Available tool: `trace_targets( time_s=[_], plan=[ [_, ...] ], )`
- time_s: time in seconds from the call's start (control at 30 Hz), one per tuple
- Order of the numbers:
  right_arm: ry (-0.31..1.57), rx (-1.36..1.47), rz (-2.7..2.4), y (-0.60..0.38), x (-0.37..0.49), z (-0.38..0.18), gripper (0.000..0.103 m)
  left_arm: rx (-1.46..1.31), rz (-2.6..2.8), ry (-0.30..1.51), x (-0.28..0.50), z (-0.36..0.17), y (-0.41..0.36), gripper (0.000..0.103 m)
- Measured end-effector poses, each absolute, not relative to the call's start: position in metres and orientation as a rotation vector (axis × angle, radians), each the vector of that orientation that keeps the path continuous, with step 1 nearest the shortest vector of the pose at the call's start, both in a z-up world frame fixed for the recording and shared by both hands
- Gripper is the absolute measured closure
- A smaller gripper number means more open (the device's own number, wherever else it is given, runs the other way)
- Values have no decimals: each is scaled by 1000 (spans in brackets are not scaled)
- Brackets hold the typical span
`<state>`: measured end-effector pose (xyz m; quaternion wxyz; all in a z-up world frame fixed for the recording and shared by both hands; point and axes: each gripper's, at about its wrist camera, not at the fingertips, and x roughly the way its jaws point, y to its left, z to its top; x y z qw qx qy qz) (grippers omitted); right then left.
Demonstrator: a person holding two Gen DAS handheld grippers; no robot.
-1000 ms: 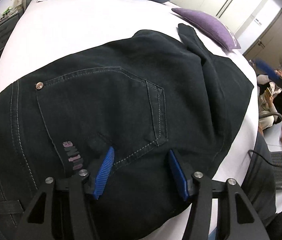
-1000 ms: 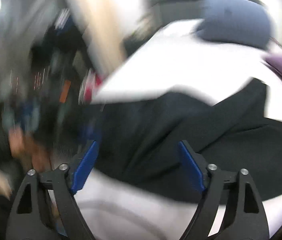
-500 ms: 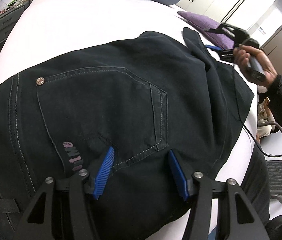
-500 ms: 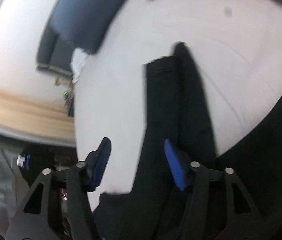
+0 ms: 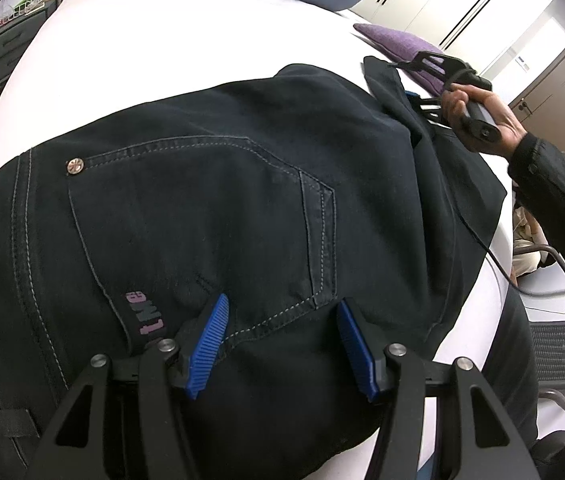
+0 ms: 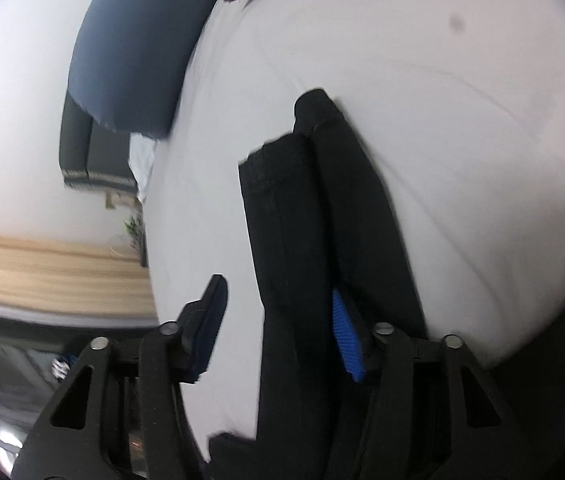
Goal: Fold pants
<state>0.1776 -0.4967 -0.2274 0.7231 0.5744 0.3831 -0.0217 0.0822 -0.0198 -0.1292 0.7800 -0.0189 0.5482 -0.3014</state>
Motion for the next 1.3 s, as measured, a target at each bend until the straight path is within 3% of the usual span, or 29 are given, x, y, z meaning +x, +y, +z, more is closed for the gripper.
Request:
trace_targets(
  time_s=[0.07,0.13,0.2,0.4,0.53,0.67,0.83,1.13,1.3],
  plan=[
    [851,1239,-37,-501,189,-231,79,-41,-649,1186,82,-129,-20,45],
    [861,1178,-35,-501,197,-230,96,-39,-648,1187,82,-129,-21,45],
    [854,1121,-39,-501,200,-222,100,-39,-647,1190,82,-129,-22,45],
    [644,1087,1,-522,174,-142,101,-29,-644,1195,83,-129,-25,45],
    [426,1168,-45,-568,84,-106,101,-70,-644,1200,86,-130,-21,45],
    [335,1329,-295,-613,-38,-151,101,-84,-650,1212,88,-131,-19,45],
    [339,1538,-430,-639,-114,-231,101,-28,-648,1223,89,-129,-27,45],
    [379,1500,-352,-650,-90,-230,99,-9,-623,1221,87,-127,-44,44],
    [371,1476,-416,-627,-129,-231,101,2,-616,1226,87,-127,-48,44]
  ],
)
